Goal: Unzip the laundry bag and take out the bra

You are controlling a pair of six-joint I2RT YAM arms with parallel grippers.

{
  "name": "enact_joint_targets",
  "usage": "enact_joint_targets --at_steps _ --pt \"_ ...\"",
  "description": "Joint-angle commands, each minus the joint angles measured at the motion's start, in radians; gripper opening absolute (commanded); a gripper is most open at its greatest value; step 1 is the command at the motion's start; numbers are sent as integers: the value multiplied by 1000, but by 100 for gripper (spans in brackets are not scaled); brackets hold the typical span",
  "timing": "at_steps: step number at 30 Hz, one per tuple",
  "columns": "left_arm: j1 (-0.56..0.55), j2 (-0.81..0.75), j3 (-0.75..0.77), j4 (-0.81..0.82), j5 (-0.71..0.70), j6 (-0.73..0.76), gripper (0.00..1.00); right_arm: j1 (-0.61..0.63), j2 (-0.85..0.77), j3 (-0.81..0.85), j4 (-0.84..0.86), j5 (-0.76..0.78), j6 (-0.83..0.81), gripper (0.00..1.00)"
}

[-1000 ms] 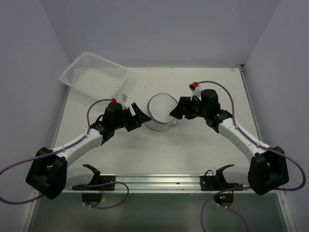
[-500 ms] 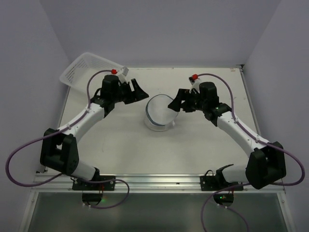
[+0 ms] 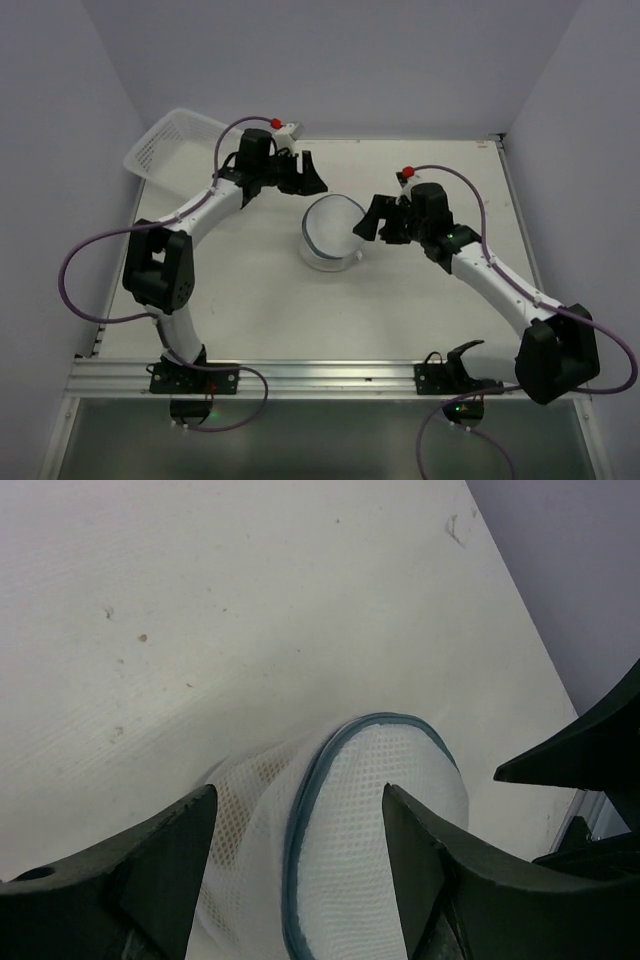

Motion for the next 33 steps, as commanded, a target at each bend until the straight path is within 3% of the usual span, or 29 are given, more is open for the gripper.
enact_joint_targets --at_steps 1,7,13,16,23,26,33 --pt "-44 56 93 -18 98 110 70 -3 -90 -71 -4 49 20 80" --pt "-104 115 133 -53 125 162 68 -6 -211 -176 -8 75 24 81" --pt "-120 101 94 -63 108 167 56 -13 -248 -216 -8 71 46 81" --pt "-123 66 67 -63 93 166 46 -13 -248 -214 -7 74 44 81" --pt "-123 -19 6 -50 94 170 9 -13 -232 -217 15 65 49 81" --pt "-123 -43 -26 -40 94 157 0 -13 -219 -213 27 57 55 81" --pt "-42 -161 -80 -43 -24 120 0 -14 -201 -190 36 40 47 81"
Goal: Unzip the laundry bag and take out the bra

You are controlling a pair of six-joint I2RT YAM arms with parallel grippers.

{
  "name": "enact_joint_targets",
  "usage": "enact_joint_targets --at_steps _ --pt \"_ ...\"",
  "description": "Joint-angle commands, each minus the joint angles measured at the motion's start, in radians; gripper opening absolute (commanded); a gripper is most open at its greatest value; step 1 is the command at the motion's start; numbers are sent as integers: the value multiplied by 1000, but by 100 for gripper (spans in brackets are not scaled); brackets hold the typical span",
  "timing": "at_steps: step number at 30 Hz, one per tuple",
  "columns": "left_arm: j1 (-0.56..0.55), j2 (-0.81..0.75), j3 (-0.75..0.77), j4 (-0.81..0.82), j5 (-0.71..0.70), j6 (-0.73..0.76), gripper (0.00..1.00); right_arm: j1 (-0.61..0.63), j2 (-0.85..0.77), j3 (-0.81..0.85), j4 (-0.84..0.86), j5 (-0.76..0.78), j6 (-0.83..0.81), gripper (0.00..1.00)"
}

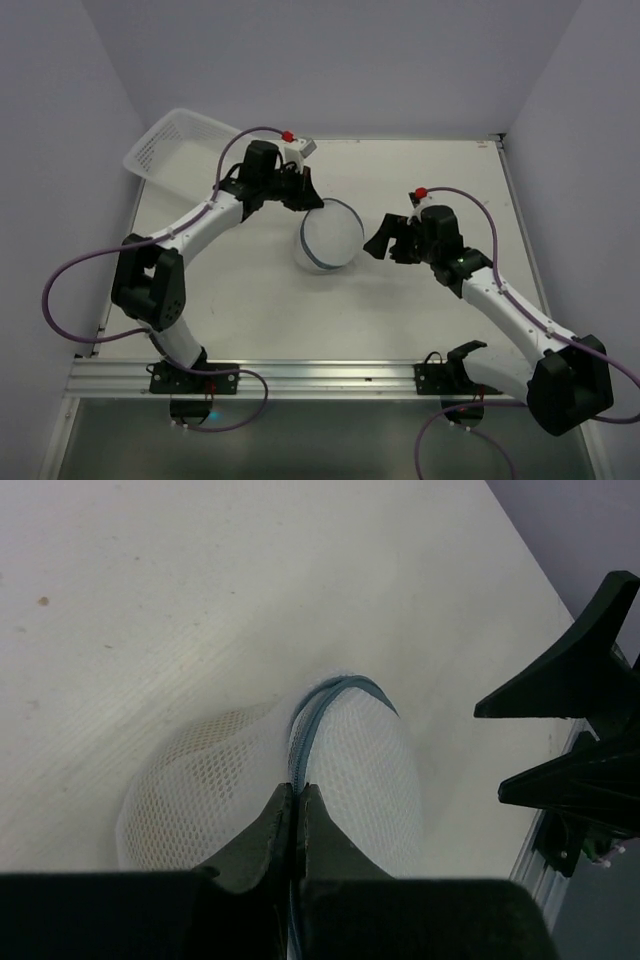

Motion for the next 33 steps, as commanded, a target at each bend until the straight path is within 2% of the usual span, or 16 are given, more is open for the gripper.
enact_joint_targets --at_steps 1,4,9,11,14,16,18,22,28,33 --pt "67 -112 -29 17 -122 -31 0 -5 13 27 50 -30 5 81" --pt "78 -175 -82 -8 -251 -60 0 -4 22 30 64 -59 3 81" --pt "76 -304 -220 38 -318 -177 6 -5 27 36 82 -82 -26 81" --pt "76 -336 -261 52 -330 -217 10 -4 28 45 84 -91 -37 81" --pt "76 -376 -261 54 -362 -211 21 -5 34 55 85 -97 -46 81" --pt "76 -378 -252 41 -385 -200 25 -4 40 59 87 -109 -49 81" --pt "76 -369 -252 38 -364 -208 30 -4 48 62 92 -125 -49 81" --pt "70 -366 -275 70 -284 -268 46 -4 41 58 102 -142 -54 81" --pt "40 -360 -293 109 -284 -301 52 -4 14 48 107 -151 -72 81" --pt "-35 -318 -252 126 -282 -323 53 -4 -18 33 105 -140 -61 81"
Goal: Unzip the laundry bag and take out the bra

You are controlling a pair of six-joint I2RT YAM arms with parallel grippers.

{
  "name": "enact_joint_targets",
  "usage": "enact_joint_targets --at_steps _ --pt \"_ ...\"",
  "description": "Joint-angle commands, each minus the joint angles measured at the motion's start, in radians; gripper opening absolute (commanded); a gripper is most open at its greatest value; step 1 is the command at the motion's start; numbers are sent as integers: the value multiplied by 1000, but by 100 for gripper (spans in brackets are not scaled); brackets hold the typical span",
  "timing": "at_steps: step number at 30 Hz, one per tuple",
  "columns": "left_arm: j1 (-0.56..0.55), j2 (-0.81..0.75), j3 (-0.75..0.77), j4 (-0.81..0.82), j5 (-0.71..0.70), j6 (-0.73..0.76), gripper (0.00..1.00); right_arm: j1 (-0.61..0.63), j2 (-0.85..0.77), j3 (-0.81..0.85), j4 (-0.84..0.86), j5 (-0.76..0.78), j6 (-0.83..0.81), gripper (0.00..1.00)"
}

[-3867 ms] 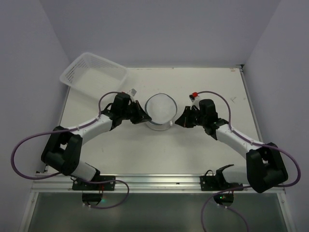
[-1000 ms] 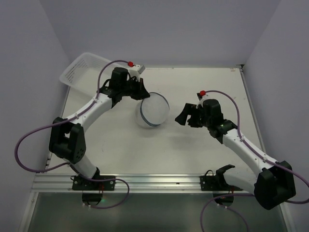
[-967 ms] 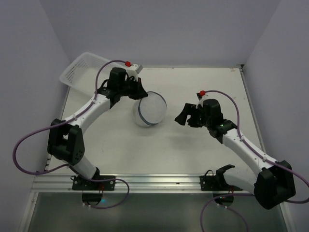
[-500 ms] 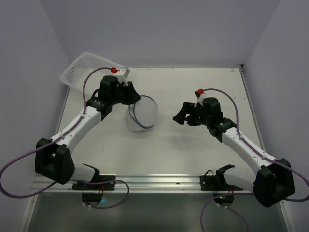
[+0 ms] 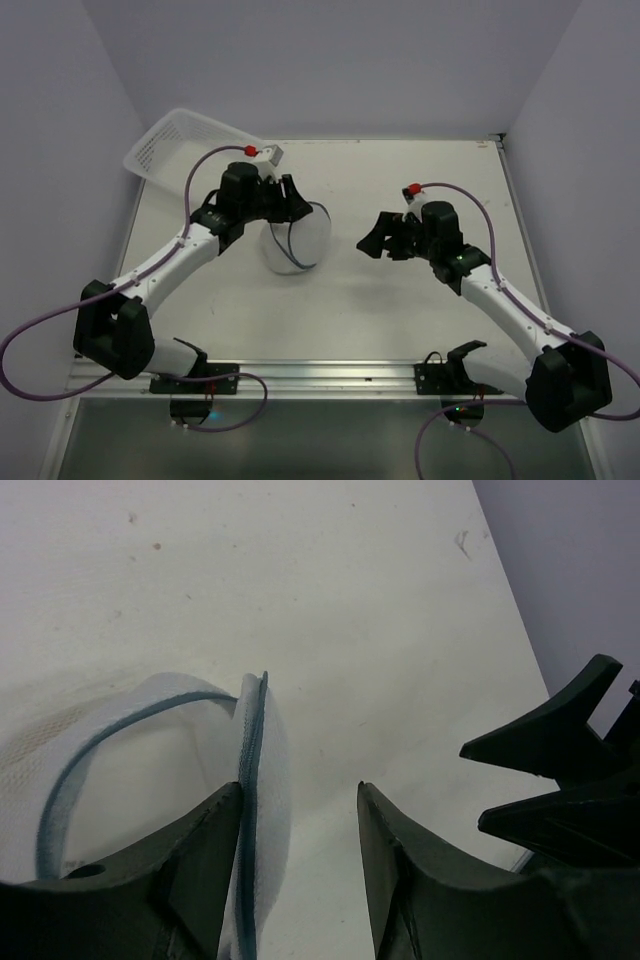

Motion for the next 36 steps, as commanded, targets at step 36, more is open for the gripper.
enact_joint_targets --at_steps 36 --pt "-242 167 206 -353 -626 101 73 3 -131 -139 218 40 123 93"
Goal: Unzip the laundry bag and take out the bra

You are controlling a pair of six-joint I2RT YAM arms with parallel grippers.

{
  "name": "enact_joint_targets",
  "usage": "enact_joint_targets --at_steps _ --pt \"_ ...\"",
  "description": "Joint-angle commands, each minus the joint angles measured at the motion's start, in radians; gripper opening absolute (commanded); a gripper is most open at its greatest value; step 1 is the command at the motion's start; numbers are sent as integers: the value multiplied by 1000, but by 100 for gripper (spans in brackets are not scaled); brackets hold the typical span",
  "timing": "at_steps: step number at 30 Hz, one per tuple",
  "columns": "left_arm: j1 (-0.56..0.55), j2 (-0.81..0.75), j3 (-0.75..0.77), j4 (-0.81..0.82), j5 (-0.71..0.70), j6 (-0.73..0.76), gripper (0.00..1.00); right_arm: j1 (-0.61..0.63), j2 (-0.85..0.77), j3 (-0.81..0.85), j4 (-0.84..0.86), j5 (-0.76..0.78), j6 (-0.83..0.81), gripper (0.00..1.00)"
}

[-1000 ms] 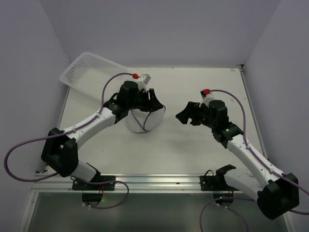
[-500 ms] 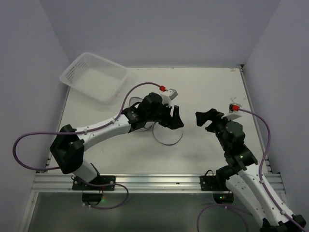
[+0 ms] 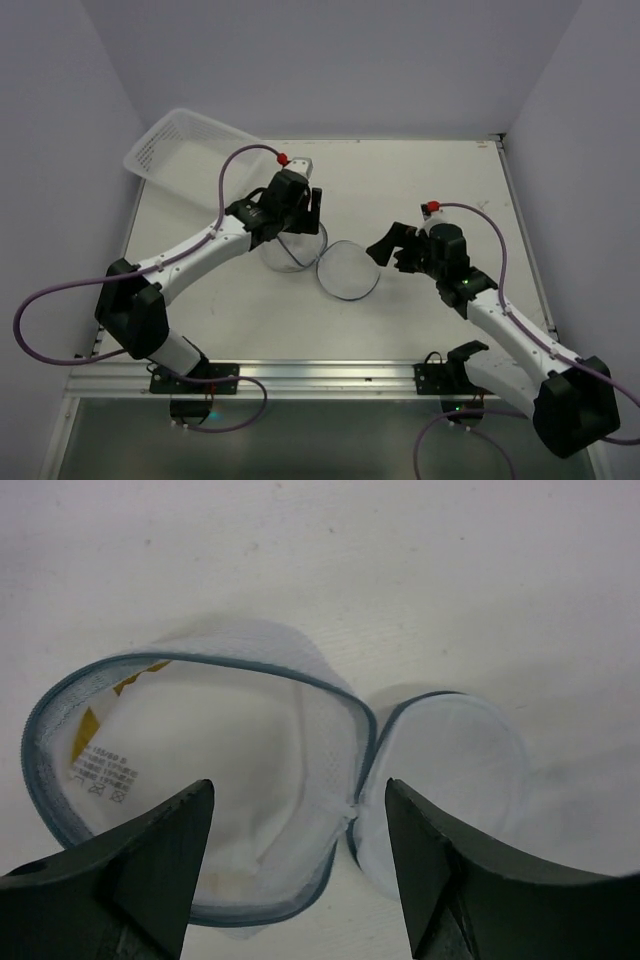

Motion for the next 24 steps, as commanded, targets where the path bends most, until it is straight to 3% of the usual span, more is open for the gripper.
enact_joint_targets --at_steps 1,16,24 --pt "15 34 13 -35 -133 50 72 16 75 76 137 -154 0 93" --pt "31 176 16 -23 -190 61 70 113 427 251 268 -208 -46 93" --pt "31 259 -10 -7 -188 21 59 121 619 359 308 -239 -78 93"
